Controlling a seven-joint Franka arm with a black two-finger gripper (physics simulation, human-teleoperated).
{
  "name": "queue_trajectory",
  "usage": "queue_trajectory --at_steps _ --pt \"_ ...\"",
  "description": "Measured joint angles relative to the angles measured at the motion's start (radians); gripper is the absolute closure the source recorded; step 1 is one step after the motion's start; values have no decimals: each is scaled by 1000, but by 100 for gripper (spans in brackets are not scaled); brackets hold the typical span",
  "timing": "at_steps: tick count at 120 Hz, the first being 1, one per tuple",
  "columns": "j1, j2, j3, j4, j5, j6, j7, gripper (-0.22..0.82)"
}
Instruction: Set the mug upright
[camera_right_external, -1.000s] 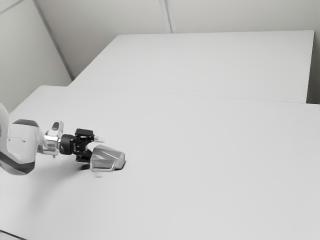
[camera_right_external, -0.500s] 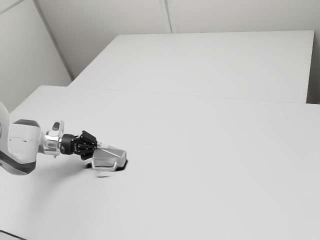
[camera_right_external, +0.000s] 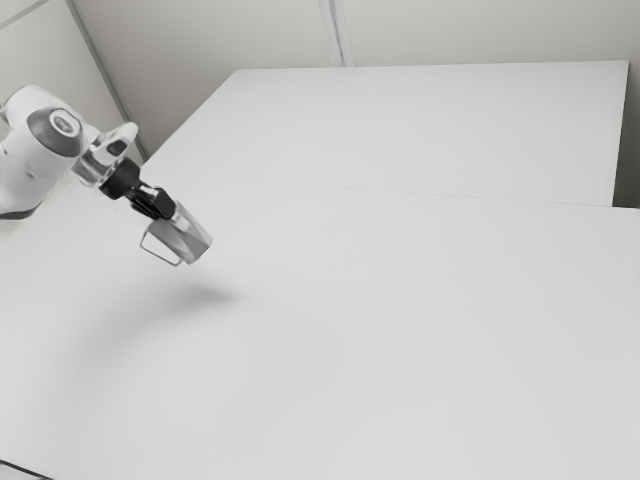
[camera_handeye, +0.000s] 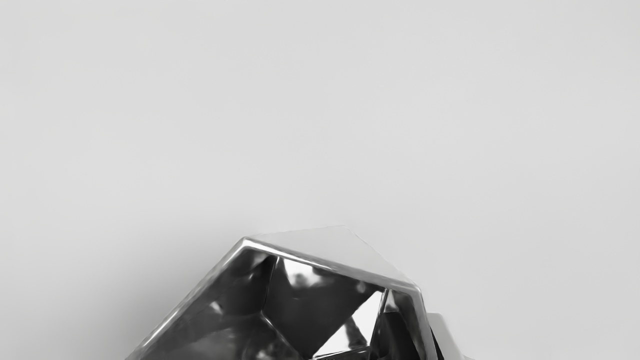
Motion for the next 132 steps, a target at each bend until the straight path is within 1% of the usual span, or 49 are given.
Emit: queue_trajectory --at_steps 15,34,54,66,86,104,108,124,132 --pt "-19 -19 -82 15 316 59 -113 78" --pt "-56 12 -100 -14 508 167 -259 78" --pt "-59 50 -100 -107 571 291 -396 78" --pt "-63 66 -100 -138 580 349 -467 78" --pt "-64 78 -100 -171 580 418 -565 78" --pt "-64 85 -100 -196 579 454 -635 77" --pt "-64 84 -100 -198 576 459 -647 74" --pt "-63 77 -100 -205 568 465 -686 44" --pt "-63 70 -100 -205 566 466 -702 32"
